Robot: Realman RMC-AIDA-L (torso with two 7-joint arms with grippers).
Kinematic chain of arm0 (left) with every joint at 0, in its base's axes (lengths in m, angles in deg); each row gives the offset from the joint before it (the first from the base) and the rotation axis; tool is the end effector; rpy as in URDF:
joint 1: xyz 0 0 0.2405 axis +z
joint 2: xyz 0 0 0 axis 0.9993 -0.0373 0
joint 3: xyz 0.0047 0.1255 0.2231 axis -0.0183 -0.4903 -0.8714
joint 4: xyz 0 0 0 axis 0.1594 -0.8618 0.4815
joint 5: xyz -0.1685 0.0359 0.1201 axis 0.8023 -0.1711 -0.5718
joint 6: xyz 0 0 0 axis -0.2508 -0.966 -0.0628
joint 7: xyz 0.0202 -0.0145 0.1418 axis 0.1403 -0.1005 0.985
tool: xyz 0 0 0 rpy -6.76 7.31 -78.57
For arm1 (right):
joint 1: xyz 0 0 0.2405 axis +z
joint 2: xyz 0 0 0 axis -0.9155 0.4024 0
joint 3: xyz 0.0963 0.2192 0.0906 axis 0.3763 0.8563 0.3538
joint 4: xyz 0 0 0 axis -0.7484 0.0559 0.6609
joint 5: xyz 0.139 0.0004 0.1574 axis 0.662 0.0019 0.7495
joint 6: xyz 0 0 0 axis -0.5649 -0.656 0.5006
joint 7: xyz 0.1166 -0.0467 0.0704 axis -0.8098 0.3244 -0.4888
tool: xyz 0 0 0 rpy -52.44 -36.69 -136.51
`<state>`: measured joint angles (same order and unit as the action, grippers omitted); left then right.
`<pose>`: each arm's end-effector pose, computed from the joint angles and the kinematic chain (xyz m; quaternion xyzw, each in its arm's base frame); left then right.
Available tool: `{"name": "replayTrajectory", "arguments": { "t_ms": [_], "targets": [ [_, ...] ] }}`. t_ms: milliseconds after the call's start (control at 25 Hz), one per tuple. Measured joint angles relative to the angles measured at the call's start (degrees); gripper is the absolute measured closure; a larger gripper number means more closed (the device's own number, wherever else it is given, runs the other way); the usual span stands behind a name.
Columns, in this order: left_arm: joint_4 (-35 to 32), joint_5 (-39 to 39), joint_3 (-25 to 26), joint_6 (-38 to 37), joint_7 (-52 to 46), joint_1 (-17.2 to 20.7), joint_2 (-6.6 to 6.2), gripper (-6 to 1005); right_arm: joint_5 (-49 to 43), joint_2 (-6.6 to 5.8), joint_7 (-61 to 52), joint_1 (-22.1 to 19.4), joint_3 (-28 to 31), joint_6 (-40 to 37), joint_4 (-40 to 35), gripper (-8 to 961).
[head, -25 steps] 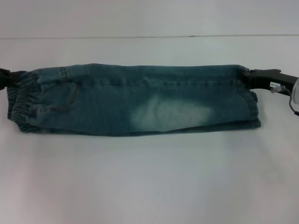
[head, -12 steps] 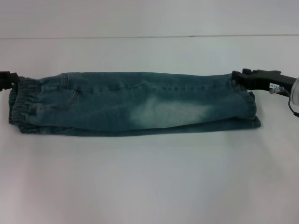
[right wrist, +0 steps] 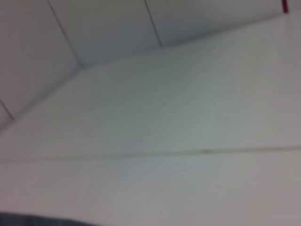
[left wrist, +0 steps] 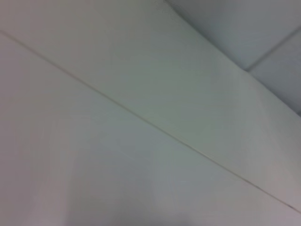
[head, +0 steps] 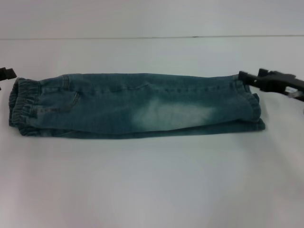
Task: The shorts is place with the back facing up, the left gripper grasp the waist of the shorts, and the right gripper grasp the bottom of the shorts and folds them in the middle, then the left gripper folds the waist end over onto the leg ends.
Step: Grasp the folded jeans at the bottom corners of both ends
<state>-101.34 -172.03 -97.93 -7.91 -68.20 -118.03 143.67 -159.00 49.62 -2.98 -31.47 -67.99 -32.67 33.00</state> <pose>-0.3527 0.3617 0.1078 -0.6635 -0.6307 -0.2494 0.3159 0.3204 0.3849 0.0072 -0.8026 0.4203 0.2372 0.3506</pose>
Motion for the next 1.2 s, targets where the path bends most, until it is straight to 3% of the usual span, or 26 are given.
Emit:
{"name": "replayTrajectory", "arguments": {
  "t_ms": [80, 160, 240, 440, 600, 880, 1200],
  "targets": [
    [-1.5, 0.7, 0.1, -3.5, 2.4, 0.6, -0.19, 311, 2.9, -0.34, -0.5, -2.0, 0.0, -6.7, -2.5, 326],
    [-3.0, 0.8, 0.1, -6.1, 3.8, 1.1, -0.18, 236, 5.3, -0.73, -0.8, -3.8, 0.0, -13.7, -5.1, 86],
    [-4.4, 0.8, 0.1, -8.1, 4.8, 1.8, -0.04, 161, 7.2, -1.28, -0.9, -5.4, 0.0, -21.8, -7.7, 58],
    [-5.1, 0.7, 0.1, -10.1, 6.2, 2.5, 0.0, 109, 7.1, -3.45, -1.7, -6.9, -1.1, -40.4, -12.2, 4],
    [-5.1, 0.2, -0.2, -10.4, 7.3, 3.0, -0.04, 68, 3.7, -4.2, -1.5, -7.0, -2.8, -51.5, -14.7, 7],
    [-5.1, -3.7, -1.5, -11.8, 12.0, 3.0, -0.37, 48, 0.6, -2.65, 0.8, -7.8, -4.4, -51.9, -15.0, 6],
    [-5.8, -9.8, -9.3, -5.2, 14.3, 2.6, 0.71, 49, -6.8, -0.62, 0.4, -5.4, -7.4, -47.8, -14.9, 7]
  ]
}}
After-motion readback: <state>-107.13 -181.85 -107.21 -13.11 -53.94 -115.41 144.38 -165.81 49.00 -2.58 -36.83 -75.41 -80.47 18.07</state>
